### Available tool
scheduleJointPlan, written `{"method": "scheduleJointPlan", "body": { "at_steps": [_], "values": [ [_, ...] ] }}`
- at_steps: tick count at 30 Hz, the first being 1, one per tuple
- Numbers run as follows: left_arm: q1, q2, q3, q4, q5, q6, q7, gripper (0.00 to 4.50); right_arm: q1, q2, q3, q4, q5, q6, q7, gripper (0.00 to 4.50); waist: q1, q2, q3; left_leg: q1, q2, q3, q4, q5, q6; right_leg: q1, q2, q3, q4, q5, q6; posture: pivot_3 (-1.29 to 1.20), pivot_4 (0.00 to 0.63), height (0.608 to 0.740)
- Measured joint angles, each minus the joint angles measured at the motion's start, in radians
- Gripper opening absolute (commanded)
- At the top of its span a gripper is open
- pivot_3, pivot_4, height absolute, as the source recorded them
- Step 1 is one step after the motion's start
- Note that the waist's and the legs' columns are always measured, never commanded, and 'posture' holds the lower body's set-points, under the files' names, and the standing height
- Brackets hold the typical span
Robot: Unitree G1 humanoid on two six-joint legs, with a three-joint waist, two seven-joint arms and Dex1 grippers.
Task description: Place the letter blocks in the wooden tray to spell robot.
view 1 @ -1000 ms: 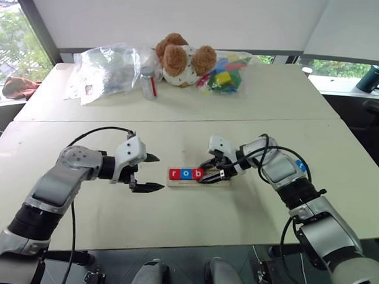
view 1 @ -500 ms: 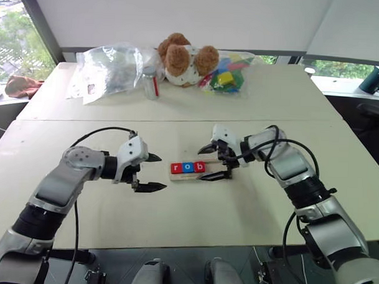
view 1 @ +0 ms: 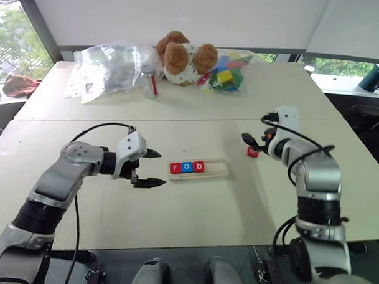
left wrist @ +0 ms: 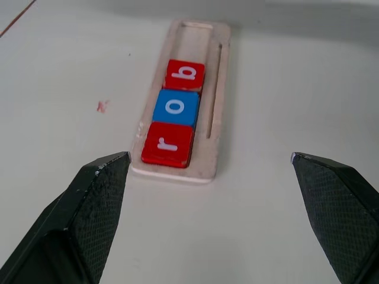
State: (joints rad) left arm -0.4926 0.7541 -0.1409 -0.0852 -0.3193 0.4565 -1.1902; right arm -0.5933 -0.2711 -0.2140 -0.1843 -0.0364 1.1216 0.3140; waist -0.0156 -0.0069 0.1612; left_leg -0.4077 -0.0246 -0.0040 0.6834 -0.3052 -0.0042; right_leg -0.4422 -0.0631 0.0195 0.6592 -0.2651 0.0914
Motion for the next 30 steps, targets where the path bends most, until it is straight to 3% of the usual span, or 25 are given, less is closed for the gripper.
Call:
{"method": "scheduleJointPlan", "body": {
  "at_steps": [8,15,19,23,30],
  "values": [
    [-0.034,-0.013,-0.009,0.005,0.002,0.010,-0.013,4.50,0.107,0.187,-0.023,-0.141,0.000,0.095,-0.183,4.47,-0.002,0.000,0.000,0.001,0.000,0.000,0.001,-0.002,0.005,0.000,0.002,-0.001,0.004,0.000,0.000,0.00,0.150,0.740],
    [-0.027,-0.027,-0.012,-0.012,0.002,0.030,-0.002,4.50,0.121,0.154,0.005,0.007,0.013,-0.043,-0.203,4.47,-0.005,-0.001,0.000,0.003,0.000,0.000,0.001,-0.002,0.004,0.001,0.003,-0.002,0.004,0.000,0.000,0.00,0.150,0.740],
    [-0.006,-0.028,-0.010,-0.039,-0.002,0.042,0.013,4.50,0.102,0.135,0.039,0.104,0.019,-0.147,-0.201,3.13,-0.006,-0.001,0.000,0.010,0.000,0.000,0.000,-0.002,0.005,0.008,0.003,-0.001,0.002,0.000,0.000,0.00,0.150,0.740],
    [0.015,-0.027,-0.007,-0.063,-0.012,0.047,0.028,4.50,0.081,0.137,0.066,0.170,0.020,-0.207,-0.217,1.11,-0.005,-0.001,0.000,0.018,0.001,0.000,-0.001,-0.003,0.006,0.016,0.003,-0.001,-0.001,0.000,0.000,0.00,0.150,0.740],
    [0.029,-0.027,-0.004,-0.075,-0.018,0.054,0.041,4.50,0.128,0.114,0.091,0.100,0.017,-0.192,-0.242,1.13,0.002,-0.001,0.000,0.017,0.001,-0.002,-0.001,-0.003,0.006,0.015,0.002,-0.001,0.000,0.000,0.000,0.00,0.150,0.740]
  ]
}}
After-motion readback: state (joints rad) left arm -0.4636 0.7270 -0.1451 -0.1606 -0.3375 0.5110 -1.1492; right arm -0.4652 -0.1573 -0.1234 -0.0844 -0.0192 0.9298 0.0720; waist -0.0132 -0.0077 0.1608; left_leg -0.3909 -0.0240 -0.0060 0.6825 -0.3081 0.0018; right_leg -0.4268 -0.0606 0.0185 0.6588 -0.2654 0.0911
